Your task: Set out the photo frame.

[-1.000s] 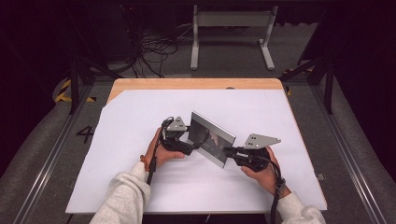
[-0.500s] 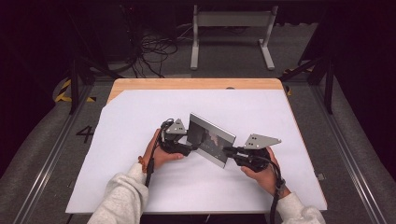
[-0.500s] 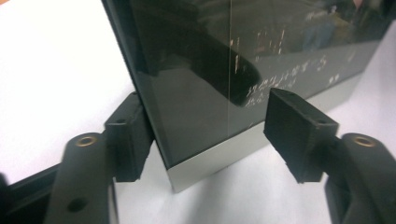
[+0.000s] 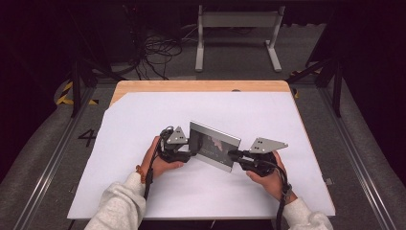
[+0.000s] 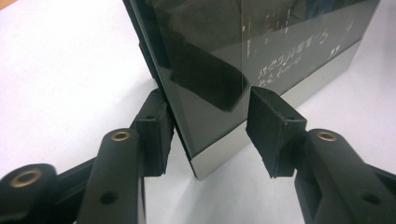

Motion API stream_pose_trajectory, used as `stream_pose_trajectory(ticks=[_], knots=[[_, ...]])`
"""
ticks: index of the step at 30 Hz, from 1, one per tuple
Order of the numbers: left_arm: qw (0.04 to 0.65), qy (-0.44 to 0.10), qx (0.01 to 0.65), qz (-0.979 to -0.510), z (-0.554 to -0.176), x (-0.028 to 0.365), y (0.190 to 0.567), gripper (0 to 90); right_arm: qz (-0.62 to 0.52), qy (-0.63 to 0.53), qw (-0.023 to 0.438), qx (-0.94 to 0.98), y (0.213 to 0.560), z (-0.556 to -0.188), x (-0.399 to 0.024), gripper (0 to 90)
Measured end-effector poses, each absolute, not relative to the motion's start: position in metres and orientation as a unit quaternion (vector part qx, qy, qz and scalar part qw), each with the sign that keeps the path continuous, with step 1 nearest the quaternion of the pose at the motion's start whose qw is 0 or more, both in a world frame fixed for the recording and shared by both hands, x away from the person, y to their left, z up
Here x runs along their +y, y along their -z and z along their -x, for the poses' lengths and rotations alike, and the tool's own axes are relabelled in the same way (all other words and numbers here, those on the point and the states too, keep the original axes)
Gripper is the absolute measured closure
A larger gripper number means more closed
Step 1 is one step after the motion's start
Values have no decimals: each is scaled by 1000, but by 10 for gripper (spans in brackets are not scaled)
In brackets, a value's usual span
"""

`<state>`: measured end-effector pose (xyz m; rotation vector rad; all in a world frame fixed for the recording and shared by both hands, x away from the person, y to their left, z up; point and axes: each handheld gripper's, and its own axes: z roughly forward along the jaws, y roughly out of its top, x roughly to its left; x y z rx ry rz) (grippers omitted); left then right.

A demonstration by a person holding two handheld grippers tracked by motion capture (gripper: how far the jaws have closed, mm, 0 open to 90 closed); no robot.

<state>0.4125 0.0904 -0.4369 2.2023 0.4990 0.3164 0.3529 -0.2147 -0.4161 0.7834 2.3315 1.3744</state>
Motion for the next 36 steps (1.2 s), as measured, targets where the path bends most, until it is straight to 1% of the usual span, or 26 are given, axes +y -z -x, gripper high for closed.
stream_pose_trajectory(ticks=[5,7,8,12,36], knots=[[419,-127,203,-876,-410,92,437,542,-276,-473,172,819,416,-349,-217,762],[423,-127,202,-874,-410,92,437,536,-277,-474,173,818,416,-347,-219,777],[431,-132,204,-869,-410,93,435,533,-277,-474,175,817,415,-346,-222,798],[438,-133,202,-866,-410,93,434,534,-278,-475,177,816,414,-344,-223,808],[422,-137,202,-873,-395,103,432,634,-290,-486,182,804,419,-347,-222,806]])
